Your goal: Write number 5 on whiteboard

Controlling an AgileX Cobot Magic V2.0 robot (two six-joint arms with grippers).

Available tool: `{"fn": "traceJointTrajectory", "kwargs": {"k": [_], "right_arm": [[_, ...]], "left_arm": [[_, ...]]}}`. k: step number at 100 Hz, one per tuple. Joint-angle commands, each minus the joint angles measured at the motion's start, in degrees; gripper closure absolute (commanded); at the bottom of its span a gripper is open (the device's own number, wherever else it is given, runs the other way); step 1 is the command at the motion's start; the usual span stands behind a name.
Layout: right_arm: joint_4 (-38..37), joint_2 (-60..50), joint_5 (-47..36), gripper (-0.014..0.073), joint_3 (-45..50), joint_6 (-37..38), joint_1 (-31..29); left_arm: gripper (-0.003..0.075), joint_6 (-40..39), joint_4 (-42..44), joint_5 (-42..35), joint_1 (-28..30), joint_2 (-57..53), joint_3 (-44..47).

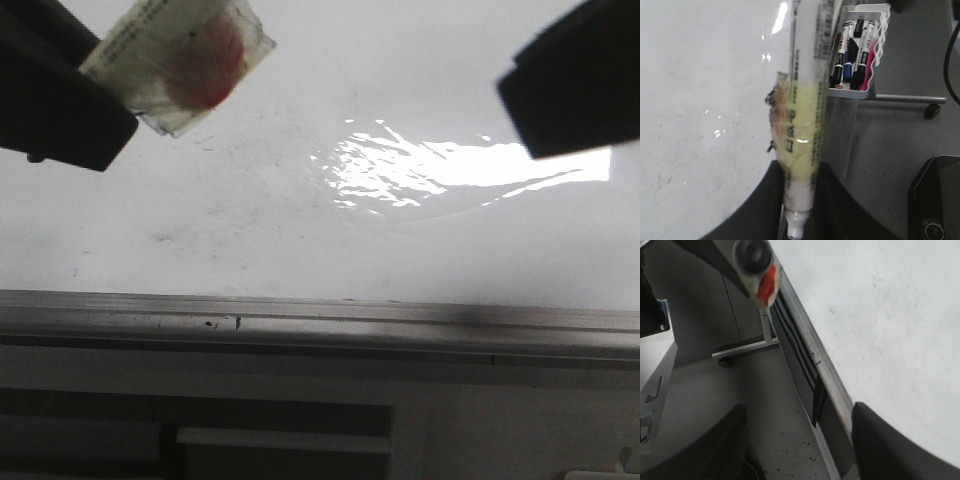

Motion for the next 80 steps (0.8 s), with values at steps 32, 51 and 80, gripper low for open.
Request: {"fn": "traceJointTrajectory", "kwargs": {"k": [32,51,80], "right_arm": [[2.85,10.36,-9.12,0.0186,-9.37,-0.98,9.58],[3.08,12.84,-12.33,0.0186,-10.06,-0.98,13.65],[6.65,15.98,-16.2,0.0186,-10.06,-0.98,14.77]], "left_arm": [[0.0741,0.82,1.18,-2.49,-2.32,-0.89,-1.5],[0.0741,0.82,1.18,-2.49,-2.32,0.12,-1.5],[0.0741,0.82,0.98,-2.63,-2.32,2.91,-1.38]]}}
